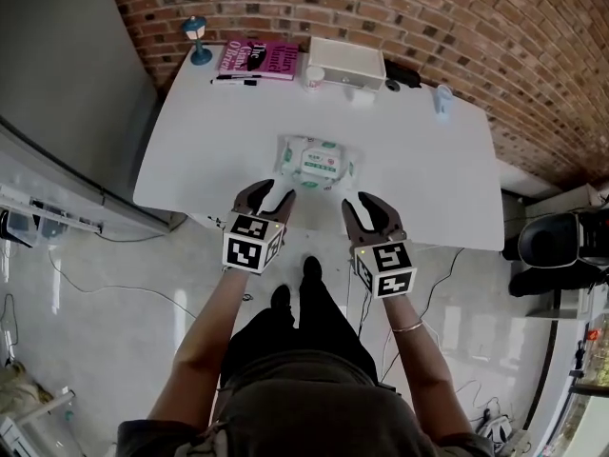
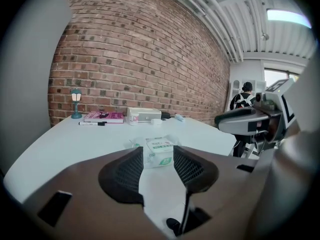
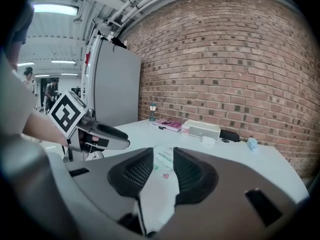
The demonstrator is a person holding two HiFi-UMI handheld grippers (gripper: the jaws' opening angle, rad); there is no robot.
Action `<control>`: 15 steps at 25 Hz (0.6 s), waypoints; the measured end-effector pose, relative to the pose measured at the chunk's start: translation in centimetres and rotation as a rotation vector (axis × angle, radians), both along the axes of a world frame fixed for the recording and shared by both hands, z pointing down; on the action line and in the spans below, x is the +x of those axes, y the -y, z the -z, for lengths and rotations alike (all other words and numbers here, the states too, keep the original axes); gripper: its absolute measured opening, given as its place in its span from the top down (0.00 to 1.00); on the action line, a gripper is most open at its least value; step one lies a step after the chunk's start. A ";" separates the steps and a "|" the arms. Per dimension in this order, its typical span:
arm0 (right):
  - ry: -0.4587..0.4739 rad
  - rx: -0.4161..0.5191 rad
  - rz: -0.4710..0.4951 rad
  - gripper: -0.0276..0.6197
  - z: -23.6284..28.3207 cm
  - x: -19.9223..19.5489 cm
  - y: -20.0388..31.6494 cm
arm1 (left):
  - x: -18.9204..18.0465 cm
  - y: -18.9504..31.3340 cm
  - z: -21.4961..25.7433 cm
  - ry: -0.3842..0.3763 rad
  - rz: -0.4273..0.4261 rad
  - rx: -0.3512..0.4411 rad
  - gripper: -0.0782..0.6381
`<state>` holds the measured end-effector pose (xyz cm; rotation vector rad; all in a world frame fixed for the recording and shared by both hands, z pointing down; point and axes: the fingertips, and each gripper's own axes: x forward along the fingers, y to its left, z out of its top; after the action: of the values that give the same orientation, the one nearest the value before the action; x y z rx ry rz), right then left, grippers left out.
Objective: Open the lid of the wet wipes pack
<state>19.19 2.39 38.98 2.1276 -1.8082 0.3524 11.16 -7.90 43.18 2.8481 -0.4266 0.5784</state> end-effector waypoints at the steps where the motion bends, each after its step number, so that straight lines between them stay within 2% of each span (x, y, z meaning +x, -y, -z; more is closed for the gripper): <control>1: -0.006 -0.005 0.013 0.78 0.0 0.2 0.4 | 0.2 0.1 -0.2 0.008 0.002 0.000 0.64; 8: -0.072 -0.072 0.118 0.77 -1.1 1.4 2.8 | 2.2 0.7 -1.9 0.068 0.015 0.014 0.64; 15: -0.091 -0.126 0.233 0.76 -2.3 2.1 5.2 | 4.1 1.2 -2.8 0.111 0.032 0.027 0.64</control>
<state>21.27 -2.81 41.33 1.7961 -1.9023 0.2974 15.29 -9.14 46.01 2.8380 -0.5015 0.7327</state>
